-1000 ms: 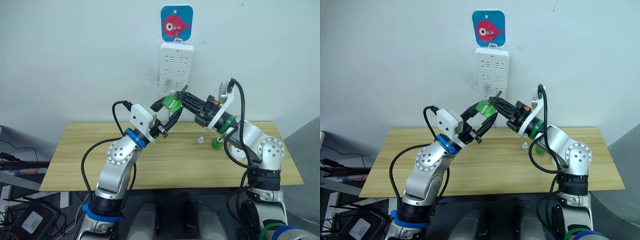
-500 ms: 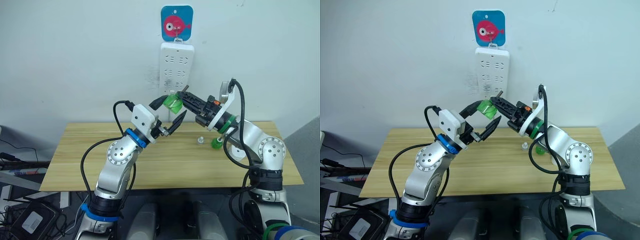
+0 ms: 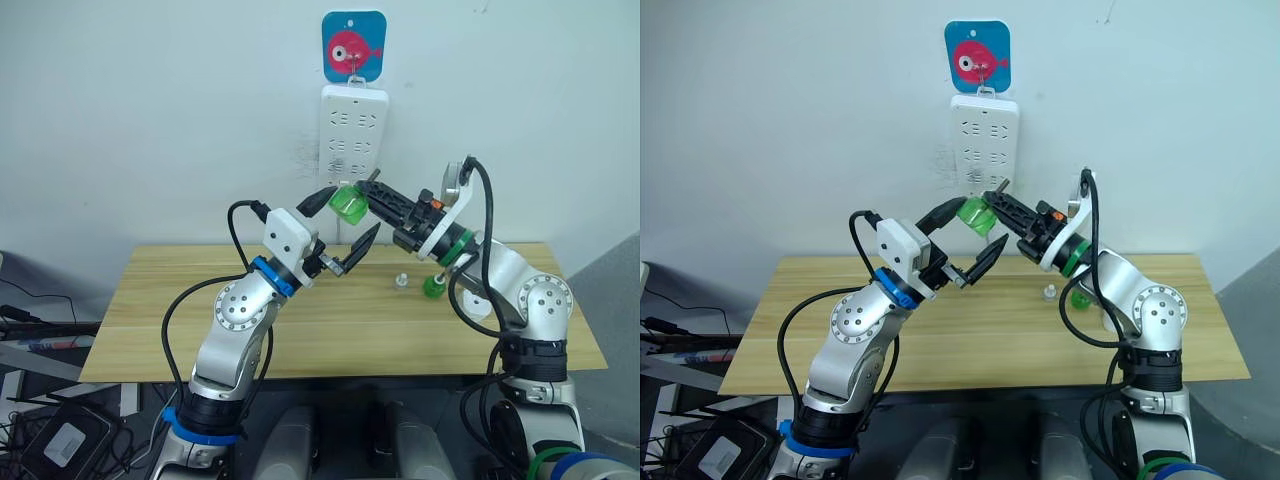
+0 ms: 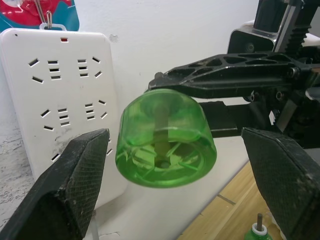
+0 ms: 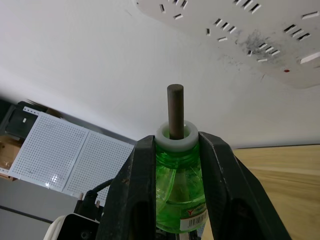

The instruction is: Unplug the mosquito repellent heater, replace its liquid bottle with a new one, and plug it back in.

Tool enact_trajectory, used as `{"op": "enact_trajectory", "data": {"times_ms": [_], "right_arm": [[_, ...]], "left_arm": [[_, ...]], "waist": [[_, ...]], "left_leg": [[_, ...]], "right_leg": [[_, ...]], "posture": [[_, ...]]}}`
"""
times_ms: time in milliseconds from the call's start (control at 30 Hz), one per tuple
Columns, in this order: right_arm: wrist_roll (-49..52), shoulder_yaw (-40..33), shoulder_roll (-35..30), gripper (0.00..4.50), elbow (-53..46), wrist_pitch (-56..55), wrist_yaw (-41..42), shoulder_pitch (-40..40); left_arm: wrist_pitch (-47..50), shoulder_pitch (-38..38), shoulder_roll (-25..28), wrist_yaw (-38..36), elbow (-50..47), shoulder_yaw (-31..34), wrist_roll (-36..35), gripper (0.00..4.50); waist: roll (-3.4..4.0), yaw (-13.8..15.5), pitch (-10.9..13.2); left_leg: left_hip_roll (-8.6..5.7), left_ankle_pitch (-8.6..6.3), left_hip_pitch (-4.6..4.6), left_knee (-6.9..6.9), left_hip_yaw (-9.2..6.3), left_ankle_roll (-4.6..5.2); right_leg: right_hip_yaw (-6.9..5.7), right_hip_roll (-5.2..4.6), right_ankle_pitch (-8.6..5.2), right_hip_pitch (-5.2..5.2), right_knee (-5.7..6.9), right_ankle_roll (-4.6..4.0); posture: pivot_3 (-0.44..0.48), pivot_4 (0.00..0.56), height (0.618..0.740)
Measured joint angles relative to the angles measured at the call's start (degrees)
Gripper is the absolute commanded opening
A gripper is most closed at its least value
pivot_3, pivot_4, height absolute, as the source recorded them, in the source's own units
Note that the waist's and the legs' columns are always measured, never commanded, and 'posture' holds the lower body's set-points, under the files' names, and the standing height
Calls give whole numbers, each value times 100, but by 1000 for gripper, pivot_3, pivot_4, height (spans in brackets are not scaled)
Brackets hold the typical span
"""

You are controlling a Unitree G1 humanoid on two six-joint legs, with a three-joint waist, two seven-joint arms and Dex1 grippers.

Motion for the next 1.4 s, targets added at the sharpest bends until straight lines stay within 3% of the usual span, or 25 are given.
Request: {"op": "enact_trajectory", "data": {"times_ms": [167,367,533,633,700,900,1000,1167,1400], "right_arm": [[44,38,-51,831,0,7,29,48],[41,54,-60,831,0,-7,42,47],[-113,244,-448,2620,-24,209,376,39],[-232,403,-1011,3725,-90,607,760,35],[-438,491,-1553,4422,-261,909,1246,46],[-1868,834,-3388,4469,-796,1505,2512,262],[-3110,1256,-3781,4469,-472,1422,2639,387],[-4871,1726,-3906,4469,439,1096,2605,416],[-6085,1726,-3640,4469,1260,987,2685,213]], "left_arm": [[-3,0,-21,27,1,19,0,2364],[0,2,-19,53,-5,33,1,2268],[372,-69,105,-95,23,137,-277,2268],[1292,-374,275,-308,123,461,-1087,2268],[2233,-608,388,-487,239,862,-2062,2268],[4656,-1132,1013,-862,1040,2109,-4930,2268],[5260,-1261,1089,-895,1277,2347,-5716,2268],[5477,-1236,1226,-1137,1238,2189,-5840,2268],[5391,-1083,1371,-1425,862,1903,-5683,2268]], "waist": [[0,-1,0],[0,0,0],[0,1,0],[0,-5,0],[3,-8,2],[0,-21,4],[0,-20,5],[-8,-18,10],[-6,-18,13]], "left_leg": [[0,0,0,0,0,0],[0,0,-1,0,0,0],[0,0,-1,2,-2,1],[1,-2,-6,12,-9,3],[4,-10,-14,31,-13,16],[4,-17,-24,45,-18,25],[-2,-17,-25,46,-8,25],[-5,-16,-28,46,1,24],[-4,-17,-28,45,0,24]], "right_leg": [[0,0,0,0,0,0],[0,0,0,0,-1,0],[-2,0,-1,0,-1,0],[-9,1,-3,0,-4,3],[-14,4,-7,0,0,9],[-20,3,-20,3,-7,27],[-12,-7,-23,4,-11,32],[-3,-13,-23,0,-12,31],[-2,-15,-27,-3,-11,22]], "posture": [[43,165,740],[42,171,740],[20,182,740],[8,188,740],[1,191,740],[-42,205,740],[-50,211,740],[-49,219,740],[-29,233,740]]}}
